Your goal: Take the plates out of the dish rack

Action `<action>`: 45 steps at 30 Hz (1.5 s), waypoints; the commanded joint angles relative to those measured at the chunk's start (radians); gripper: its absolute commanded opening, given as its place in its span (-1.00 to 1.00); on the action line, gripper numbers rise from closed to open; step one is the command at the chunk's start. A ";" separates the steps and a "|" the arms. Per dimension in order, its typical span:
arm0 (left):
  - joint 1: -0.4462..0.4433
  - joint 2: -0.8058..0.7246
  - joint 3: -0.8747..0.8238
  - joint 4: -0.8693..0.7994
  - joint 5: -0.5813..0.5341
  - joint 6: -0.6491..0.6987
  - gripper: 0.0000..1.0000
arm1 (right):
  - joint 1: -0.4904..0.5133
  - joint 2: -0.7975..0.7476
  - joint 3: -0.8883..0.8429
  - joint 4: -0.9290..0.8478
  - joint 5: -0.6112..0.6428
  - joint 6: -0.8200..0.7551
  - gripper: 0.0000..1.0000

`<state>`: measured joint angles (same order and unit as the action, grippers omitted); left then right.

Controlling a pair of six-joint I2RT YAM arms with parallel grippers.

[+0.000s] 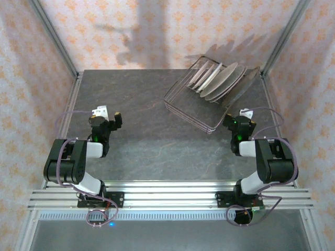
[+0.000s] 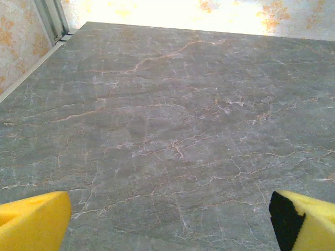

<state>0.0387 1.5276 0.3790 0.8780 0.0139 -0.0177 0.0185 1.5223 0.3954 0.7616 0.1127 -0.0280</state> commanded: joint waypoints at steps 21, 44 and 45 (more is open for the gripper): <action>-0.006 0.002 0.000 0.021 -0.031 0.005 0.99 | 0.011 0.001 0.020 0.022 -0.042 -0.009 0.99; -0.119 -0.485 0.186 -0.282 -0.502 0.011 0.98 | 0.011 -0.612 0.585 -0.915 0.535 0.210 0.99; -0.125 -0.489 0.293 -0.386 -0.550 -0.041 0.99 | -0.007 -0.583 0.715 -1.077 0.491 0.315 0.99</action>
<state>-0.0658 1.0794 0.4801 0.6590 -0.3801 -0.0303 0.0319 0.9314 0.8845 0.0723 0.5621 0.1001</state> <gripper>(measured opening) 0.993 0.993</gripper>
